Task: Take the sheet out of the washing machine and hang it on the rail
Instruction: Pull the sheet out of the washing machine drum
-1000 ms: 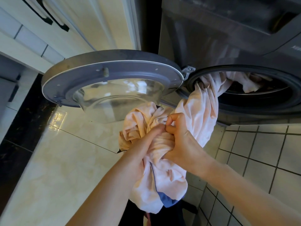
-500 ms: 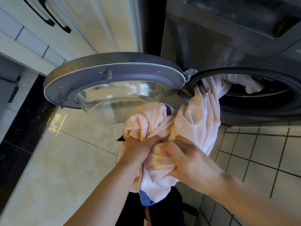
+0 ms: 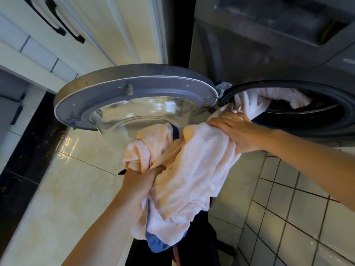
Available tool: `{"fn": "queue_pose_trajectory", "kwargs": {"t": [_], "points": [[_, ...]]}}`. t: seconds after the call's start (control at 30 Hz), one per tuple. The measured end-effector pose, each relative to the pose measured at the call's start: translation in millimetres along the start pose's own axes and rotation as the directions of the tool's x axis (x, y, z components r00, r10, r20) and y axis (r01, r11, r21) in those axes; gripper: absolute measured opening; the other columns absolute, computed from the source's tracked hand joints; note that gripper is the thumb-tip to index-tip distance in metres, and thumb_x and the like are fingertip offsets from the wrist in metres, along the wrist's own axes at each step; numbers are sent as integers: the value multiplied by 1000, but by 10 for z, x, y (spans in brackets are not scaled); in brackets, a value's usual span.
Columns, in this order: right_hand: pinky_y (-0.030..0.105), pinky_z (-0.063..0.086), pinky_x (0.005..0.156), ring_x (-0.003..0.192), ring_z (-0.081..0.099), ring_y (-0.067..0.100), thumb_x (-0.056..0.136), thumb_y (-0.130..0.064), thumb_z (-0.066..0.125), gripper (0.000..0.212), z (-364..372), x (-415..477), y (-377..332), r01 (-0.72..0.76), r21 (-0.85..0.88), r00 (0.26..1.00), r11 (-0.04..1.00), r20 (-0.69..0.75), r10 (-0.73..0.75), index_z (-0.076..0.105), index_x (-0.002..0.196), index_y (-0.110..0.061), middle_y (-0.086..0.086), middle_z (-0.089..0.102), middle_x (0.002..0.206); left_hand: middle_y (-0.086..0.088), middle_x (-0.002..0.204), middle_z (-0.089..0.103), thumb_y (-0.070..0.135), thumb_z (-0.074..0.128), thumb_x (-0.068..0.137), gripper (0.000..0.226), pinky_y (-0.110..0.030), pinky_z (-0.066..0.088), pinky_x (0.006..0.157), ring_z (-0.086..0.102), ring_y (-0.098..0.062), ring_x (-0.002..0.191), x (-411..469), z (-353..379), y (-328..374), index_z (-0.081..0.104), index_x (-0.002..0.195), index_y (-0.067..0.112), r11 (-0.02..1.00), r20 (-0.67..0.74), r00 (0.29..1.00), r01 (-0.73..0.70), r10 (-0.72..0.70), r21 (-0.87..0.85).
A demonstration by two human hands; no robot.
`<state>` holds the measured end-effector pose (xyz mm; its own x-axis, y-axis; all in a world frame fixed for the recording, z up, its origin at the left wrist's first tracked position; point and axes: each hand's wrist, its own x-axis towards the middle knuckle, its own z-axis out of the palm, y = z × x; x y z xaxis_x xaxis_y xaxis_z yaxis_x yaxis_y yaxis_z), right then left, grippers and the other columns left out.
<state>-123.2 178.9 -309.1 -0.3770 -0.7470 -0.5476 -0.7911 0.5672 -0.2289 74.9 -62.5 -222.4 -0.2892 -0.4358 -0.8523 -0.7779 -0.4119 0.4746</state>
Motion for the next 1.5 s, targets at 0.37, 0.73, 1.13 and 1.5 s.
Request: {"fn": "queue_pose_trajectory", "kwargs": {"t": [0.37,0.73,1.13,1.5], "points": [[56,7,114,145,2,36,92,-51,38,67,358,441,544,-228,-238,951,944,154,269,-2,146,-48,-6,12,159,-5,98,72,20,80,65,50,-31,54,76,69,-23,88,38,-132,74,65,112,23,999,36,998,-47,46,25],[44,19,104,133,22,25,82,-53,53,44,72,41,38,-259,-122,940,958,196,279,57,118,-28,1,43,133,9,73,69,10,78,68,29,-24,49,63,65,-9,75,-413,-457,215,66,78,35,955,-64,962,-251,264,161],[27,38,95,109,53,17,79,-46,65,33,-1002,-1404,-665,-296,164,949,941,-59,309,65,108,-32,-8,63,107,8,80,72,34,73,56,31,-37,56,74,68,-10,78,-1242,-750,588,71,87,32,821,-29,866,-463,500,334],[45,48,93,109,50,23,80,-41,69,85,-2122,-2099,-1847,-334,436,861,836,-220,458,7,136,-51,0,40,136,13,88,69,30,80,67,33,-28,51,73,64,-7,84,-1674,-1170,990,65,95,37,754,78,792,-601,605,265]]}}
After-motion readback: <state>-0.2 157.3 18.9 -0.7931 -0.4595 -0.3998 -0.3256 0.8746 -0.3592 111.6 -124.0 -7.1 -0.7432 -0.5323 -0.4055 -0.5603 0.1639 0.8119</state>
